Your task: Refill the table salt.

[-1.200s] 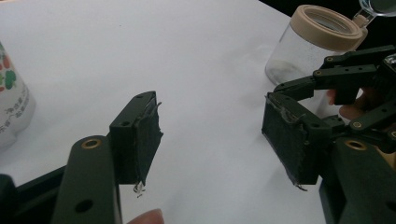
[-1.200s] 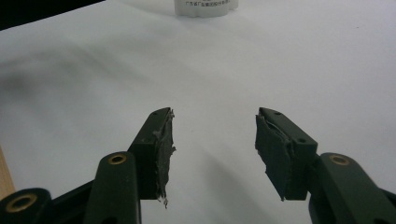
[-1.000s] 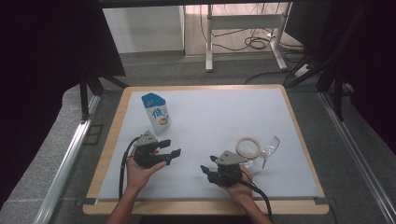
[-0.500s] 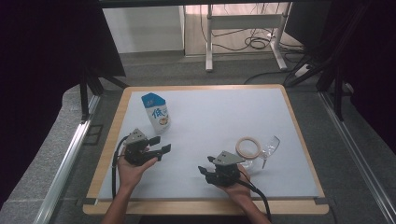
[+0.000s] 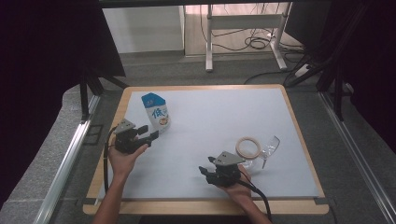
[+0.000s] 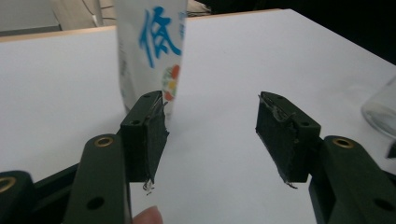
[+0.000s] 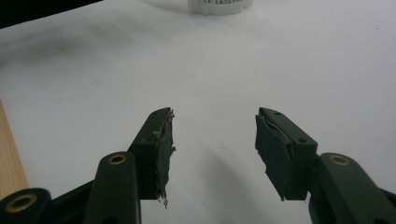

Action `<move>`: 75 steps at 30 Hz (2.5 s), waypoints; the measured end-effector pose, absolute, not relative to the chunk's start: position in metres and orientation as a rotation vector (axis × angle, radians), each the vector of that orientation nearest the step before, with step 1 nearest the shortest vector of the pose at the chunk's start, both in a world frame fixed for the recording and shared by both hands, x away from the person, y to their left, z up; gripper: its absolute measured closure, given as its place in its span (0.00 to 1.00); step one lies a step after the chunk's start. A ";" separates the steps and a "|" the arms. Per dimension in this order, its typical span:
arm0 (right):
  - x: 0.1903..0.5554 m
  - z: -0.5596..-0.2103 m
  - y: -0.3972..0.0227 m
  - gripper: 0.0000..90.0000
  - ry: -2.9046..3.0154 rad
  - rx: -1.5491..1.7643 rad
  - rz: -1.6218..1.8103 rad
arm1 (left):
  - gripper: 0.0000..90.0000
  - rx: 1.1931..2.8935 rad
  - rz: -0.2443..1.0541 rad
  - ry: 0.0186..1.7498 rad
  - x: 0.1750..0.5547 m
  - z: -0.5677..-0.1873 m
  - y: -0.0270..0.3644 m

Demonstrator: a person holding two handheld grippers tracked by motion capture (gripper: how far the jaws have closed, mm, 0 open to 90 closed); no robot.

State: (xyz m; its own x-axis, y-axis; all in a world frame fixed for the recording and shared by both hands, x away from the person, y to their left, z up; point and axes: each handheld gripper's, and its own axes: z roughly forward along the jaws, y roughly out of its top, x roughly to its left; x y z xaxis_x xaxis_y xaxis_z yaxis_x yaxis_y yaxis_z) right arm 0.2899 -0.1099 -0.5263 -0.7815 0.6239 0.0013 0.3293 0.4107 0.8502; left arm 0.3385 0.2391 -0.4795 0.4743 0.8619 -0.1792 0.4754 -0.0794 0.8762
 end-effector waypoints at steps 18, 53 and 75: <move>0.289 -0.532 -0.107 0.52 2.381 0.820 1.291 | 0.55 1.661 0.491 1.167 0.401 -0.472 0.257; 0.289 -0.533 -0.109 0.52 2.364 0.815 1.302 | 1.00 1.571 0.466 1.046 0.407 -0.456 0.252; 0.286 -0.533 -0.105 0.50 2.360 0.794 1.308 | 1.00 1.617 0.310 0.857 0.363 -0.447 0.215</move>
